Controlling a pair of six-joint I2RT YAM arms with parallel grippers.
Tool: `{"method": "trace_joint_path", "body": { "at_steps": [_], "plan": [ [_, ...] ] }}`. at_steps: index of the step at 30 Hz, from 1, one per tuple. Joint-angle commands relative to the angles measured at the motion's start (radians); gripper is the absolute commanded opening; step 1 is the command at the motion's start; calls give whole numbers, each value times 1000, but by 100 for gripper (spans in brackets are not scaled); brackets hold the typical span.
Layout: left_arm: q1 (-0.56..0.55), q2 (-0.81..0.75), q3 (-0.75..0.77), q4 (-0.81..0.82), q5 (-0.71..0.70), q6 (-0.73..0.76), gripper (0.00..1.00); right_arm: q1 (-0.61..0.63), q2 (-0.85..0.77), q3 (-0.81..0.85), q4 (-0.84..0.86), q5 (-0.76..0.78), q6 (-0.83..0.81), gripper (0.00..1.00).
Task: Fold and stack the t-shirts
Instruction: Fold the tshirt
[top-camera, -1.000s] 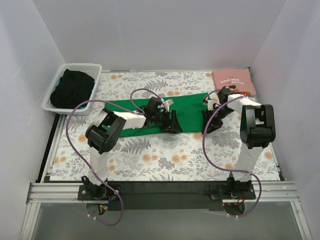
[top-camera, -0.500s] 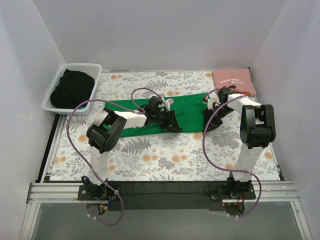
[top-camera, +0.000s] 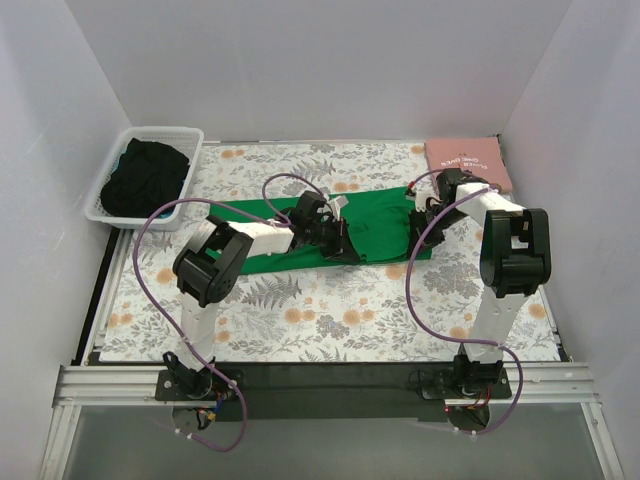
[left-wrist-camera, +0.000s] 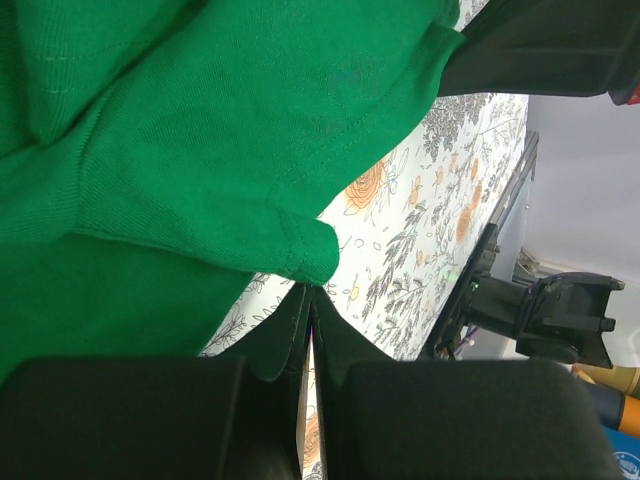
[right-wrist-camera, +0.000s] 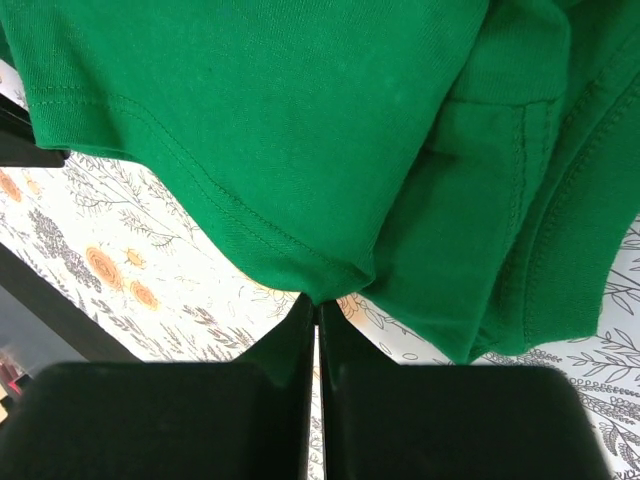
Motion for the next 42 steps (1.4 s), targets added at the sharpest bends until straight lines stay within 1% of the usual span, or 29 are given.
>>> {"method": "trace_joint_path", "body": {
  "at_steps": [1,6,12,15,16,17,19,20,21,23,28,42],
  "plan": [
    [8,-38,20,-16,-9,19,0,-5,-9,41,-13,-21,-8,1],
    [17,-77,-1,4,-16,19,0,-5,-19,57,-18,-41,-10,1],
    [40,-114,-14,32,-32,20,0,-5,-21,119,-21,-87,-4,1],
    [57,-104,-1,30,-1,39,0,-5,0,159,-24,-94,7,1],
    [57,-103,3,8,-4,45,9,-5,10,164,-28,-93,9,1],
    [56,-104,-1,1,-5,40,20,-4,14,169,-30,-93,7,1],
    [56,-106,-8,-19,-9,8,37,-4,19,167,-33,-90,1,1],
    [55,-110,-26,-17,-10,-1,50,-5,19,164,-34,-88,0,1],
    [55,-115,-37,-17,-24,-12,54,-5,17,156,-34,-88,-2,1],
    [46,-118,-55,-14,-30,-35,58,-4,13,155,-34,-91,-2,1],
    [13,-106,-77,15,-44,-61,58,-4,17,158,-33,-94,3,1],
    [-3,-2,2,32,-27,-98,52,-4,20,162,-37,-99,-2,1]
  ]
}}
